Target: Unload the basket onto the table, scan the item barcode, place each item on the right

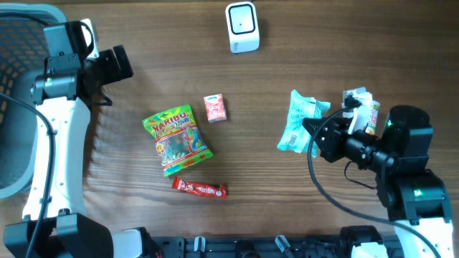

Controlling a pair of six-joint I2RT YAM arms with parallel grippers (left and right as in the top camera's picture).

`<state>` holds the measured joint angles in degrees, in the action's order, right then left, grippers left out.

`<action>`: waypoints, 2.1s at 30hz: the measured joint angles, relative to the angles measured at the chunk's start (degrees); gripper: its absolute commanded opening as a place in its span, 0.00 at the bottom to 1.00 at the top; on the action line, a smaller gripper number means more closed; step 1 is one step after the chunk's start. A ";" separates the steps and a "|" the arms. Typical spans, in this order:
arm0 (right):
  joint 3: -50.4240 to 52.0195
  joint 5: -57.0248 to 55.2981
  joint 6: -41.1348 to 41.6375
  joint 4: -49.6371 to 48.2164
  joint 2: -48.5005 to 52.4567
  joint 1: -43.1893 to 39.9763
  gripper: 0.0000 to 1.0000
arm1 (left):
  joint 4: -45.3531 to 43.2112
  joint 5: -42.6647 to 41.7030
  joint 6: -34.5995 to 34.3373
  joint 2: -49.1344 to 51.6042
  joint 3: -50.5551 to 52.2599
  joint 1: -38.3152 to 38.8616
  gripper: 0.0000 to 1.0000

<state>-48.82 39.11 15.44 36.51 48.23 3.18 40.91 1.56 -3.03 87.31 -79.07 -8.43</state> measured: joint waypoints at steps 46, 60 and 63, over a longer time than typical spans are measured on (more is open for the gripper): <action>-49.07 -42.10 -19.45 26.67 45.48 14.49 0.04 | -0.02 0.00 0.00 0.00 0.00 0.00 1.00; -49.31 -62.58 -58.88 -9.35 59.65 27.30 0.04 | -0.02 0.00 0.00 0.00 0.00 0.00 1.00; -49.27 -67.93 -71.93 -21.35 66.10 28.37 0.04 | 0.07 0.02 0.00 0.00 0.00 0.00 1.00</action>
<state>-98.08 -28.82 -56.49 15.16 114.32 31.55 40.97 1.58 -3.03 87.31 -79.07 -8.43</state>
